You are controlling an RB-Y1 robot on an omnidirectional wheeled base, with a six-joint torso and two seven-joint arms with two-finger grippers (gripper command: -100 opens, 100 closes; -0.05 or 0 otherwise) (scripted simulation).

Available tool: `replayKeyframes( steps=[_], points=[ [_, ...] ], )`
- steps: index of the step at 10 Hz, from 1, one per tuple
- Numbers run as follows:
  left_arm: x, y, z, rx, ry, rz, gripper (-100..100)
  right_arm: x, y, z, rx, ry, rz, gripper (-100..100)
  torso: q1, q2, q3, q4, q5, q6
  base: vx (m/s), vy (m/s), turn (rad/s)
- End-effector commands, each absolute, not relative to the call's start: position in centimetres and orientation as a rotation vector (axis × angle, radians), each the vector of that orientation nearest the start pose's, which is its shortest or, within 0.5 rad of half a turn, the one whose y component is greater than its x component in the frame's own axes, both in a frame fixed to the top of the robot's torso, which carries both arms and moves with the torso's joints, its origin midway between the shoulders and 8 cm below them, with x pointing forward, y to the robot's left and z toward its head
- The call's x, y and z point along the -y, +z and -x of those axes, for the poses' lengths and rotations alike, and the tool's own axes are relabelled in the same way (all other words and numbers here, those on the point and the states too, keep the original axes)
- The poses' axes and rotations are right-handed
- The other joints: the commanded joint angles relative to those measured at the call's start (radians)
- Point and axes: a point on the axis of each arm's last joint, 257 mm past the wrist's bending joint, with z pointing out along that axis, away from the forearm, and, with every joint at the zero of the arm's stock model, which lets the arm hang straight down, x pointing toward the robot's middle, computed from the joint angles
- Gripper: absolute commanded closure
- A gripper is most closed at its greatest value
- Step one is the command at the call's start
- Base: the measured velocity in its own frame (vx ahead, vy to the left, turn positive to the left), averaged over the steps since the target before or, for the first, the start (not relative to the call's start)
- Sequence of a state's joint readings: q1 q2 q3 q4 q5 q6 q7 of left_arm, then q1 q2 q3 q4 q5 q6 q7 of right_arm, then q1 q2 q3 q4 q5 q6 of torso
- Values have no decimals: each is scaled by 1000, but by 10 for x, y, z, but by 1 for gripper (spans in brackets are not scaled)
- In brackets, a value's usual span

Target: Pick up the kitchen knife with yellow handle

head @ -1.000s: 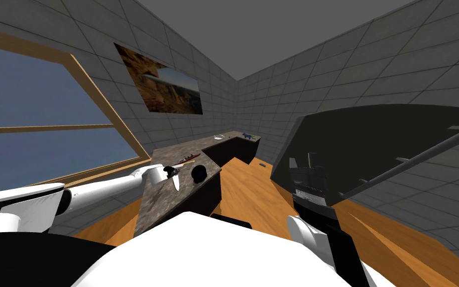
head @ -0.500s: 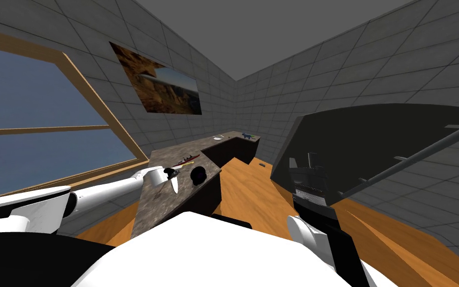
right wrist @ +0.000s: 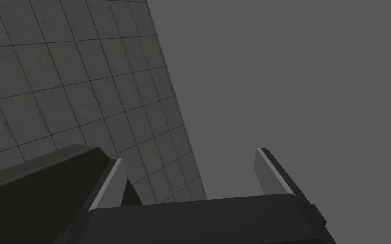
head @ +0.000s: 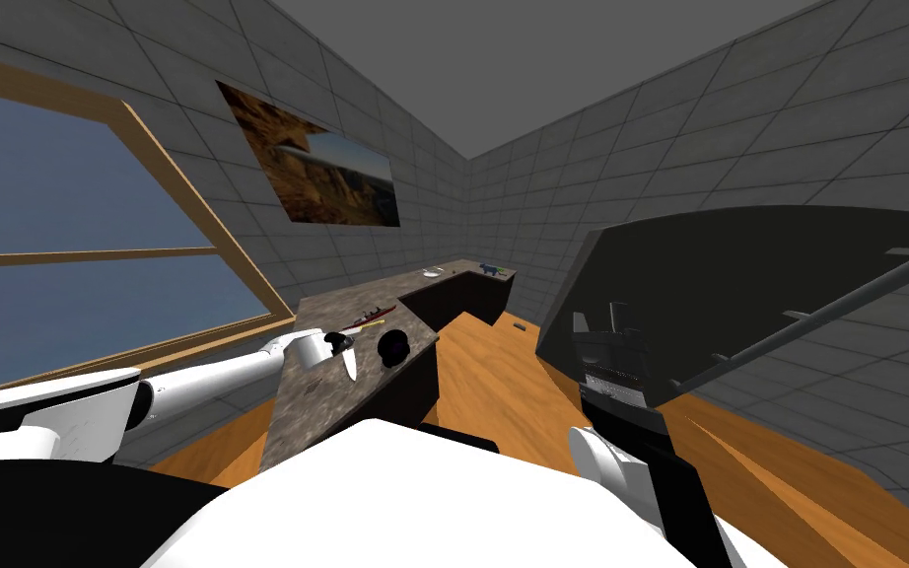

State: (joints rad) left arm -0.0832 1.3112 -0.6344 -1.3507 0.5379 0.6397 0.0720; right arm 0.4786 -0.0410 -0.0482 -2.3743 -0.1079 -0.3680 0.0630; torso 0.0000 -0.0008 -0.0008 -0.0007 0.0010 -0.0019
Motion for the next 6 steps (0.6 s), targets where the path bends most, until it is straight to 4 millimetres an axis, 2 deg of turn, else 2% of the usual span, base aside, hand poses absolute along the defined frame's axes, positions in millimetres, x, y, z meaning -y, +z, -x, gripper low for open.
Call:
replayKeyframes(
  steps=[1,2,3,4,5,6],
  points=[
    [-644,-348,-360,-2119,265,1249,100,297,50,-344,-612,1277,-676,0,0,0,0,0,0,0,0,0,0],
    [-644,-348,-360,-2119,265,1249,0,297,50,-344,-612,1277,-676,0,0,0,0,0,0,0,0,0,0],
    [-642,-340,-361,-2122,264,1245,100,297,50,-344,-612,1277,-676,0,0,0,0,0,0,0,-28,-28,39],
    [-641,-334,-362,-2123,263,1242,100,297,50,-344,-612,1277,-676,0,-2,1,1,0,-1,0,-48,-48,49],
    [-641,-338,-362,-2122,262,1242,100,297,50,-344,-612,1277,-676,0,-4,3,2,0,-1,-1,-22,-22,13],
    [-641,-337,-362,-2122,262,1243,0,297,50,-344,-612,1277,-676,0,-2,2,1,0,-1,0,0,0,0]
  ],
)
